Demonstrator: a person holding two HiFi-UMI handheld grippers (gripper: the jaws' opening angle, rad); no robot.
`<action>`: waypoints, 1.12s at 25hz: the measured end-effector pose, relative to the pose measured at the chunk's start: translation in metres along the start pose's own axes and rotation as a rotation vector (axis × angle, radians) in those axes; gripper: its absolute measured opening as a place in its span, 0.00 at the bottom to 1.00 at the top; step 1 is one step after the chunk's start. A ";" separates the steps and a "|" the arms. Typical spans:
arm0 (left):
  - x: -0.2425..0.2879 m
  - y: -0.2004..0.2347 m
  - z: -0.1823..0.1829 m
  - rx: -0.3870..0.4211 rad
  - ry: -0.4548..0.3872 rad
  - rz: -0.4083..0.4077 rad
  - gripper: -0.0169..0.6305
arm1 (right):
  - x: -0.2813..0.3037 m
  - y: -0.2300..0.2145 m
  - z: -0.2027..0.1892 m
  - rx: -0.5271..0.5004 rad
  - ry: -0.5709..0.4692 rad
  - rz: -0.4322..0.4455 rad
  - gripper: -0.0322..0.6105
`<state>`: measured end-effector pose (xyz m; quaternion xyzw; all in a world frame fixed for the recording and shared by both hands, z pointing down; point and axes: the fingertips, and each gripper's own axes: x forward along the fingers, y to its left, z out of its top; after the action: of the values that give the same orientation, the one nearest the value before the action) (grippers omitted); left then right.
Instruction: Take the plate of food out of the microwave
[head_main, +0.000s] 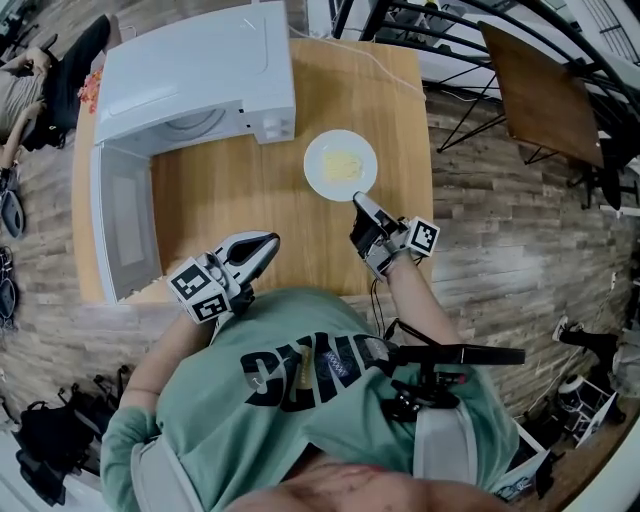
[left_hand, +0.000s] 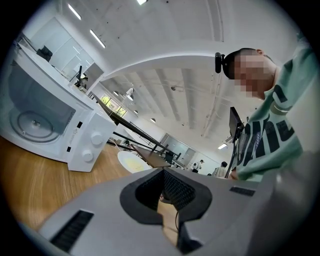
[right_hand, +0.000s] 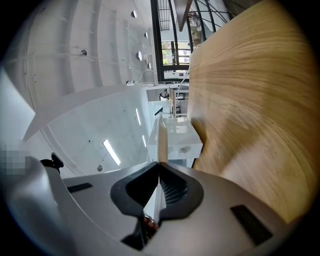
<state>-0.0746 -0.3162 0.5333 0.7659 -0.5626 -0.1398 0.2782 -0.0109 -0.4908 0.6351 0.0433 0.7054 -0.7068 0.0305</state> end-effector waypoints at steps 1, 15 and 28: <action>0.003 0.000 -0.001 -0.003 0.003 -0.003 0.03 | -0.003 -0.002 0.003 0.000 -0.006 -0.005 0.08; 0.037 0.013 -0.010 -0.036 0.047 -0.022 0.03 | -0.037 -0.051 0.043 0.003 -0.050 -0.114 0.08; 0.044 0.026 -0.013 -0.056 0.062 -0.013 0.03 | -0.046 -0.094 0.058 0.027 -0.048 -0.203 0.08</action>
<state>-0.0737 -0.3593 0.5629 0.7655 -0.5444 -0.1335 0.3160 0.0236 -0.5489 0.7334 -0.0451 0.6955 -0.7167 -0.0252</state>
